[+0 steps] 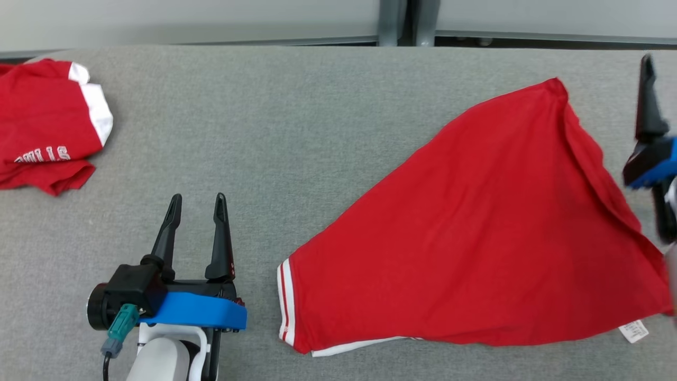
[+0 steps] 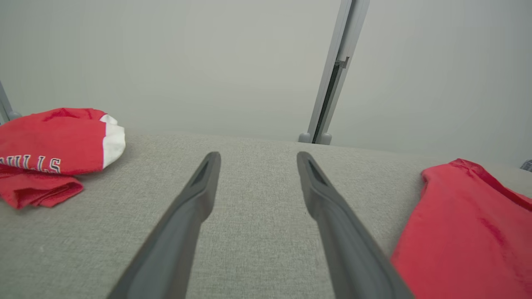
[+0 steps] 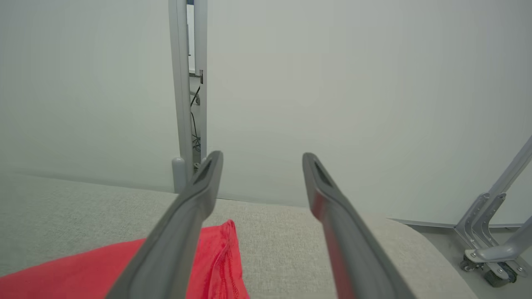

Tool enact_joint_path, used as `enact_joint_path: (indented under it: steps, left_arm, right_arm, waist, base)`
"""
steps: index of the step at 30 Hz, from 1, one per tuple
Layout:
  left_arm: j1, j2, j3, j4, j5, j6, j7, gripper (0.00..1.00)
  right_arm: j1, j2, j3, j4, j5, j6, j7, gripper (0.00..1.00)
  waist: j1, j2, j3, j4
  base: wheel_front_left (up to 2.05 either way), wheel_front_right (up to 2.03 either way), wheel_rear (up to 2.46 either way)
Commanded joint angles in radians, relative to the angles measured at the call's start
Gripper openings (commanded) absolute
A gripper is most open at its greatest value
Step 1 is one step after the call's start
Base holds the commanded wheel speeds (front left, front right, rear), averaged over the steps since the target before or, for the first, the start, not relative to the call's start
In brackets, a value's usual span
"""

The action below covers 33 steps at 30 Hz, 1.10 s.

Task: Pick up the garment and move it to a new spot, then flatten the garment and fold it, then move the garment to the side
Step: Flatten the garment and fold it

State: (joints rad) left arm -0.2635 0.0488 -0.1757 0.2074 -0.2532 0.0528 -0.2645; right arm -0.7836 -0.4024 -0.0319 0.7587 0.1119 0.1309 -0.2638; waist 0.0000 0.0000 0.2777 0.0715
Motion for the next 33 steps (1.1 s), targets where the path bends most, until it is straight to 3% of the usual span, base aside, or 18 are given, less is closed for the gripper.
enact_joint_path:
  steps: [1, 12, 17, 24, 33]
  left_arm:
    - [0.016, 0.003, 0.009, 0.003, 0.009, -0.004, 0.000, 1.00]
    - [0.062, 0.003, 0.048, 0.016, 0.038, -0.026, 0.000, 1.00]
    - [0.080, 0.003, 0.057, 0.020, 0.045, -0.032, 0.000, 1.00]
    - [0.108, 0.003, 0.081, 0.028, 0.060, -0.049, 0.000, 1.00]
    - [0.133, 0.003, 0.075, 0.050, 0.073, -0.070, 0.000, 1.00]
  right_arm:
    - [0.076, 0.035, -0.021, -0.081, -0.004, 0.000, -0.001, 1.00]
    - [0.450, 0.187, -0.035, -0.481, -0.002, 0.000, -0.001, 1.00]
    - [0.562, 0.231, -0.032, -0.570, 0.000, 0.000, -0.001, 1.00]
    - [0.711, 0.295, -0.054, -0.632, -0.002, 0.000, -0.001, 1.00]
    - [0.740, 0.306, -0.055, -0.622, -0.014, 0.000, -0.001, 1.00]
  waist:
    - [0.0000, 0.0000, -0.023, -0.022]
    - [0.0000, 0.0000, -0.087, -0.067]
    - [0.0000, 0.0000, -0.111, -0.072]
    - [0.0000, 0.0000, -0.148, -0.074]
    - [0.0000, 0.0000, -0.179, -0.078]
  base:
    - [0.00, 0.00, 0.00]
    - [0.00, 0.00, 0.00]
    - [0.00, 0.00, 0.00]
    - [0.00, 0.00, 0.00]
    - [0.00, 0.00, 0.00]
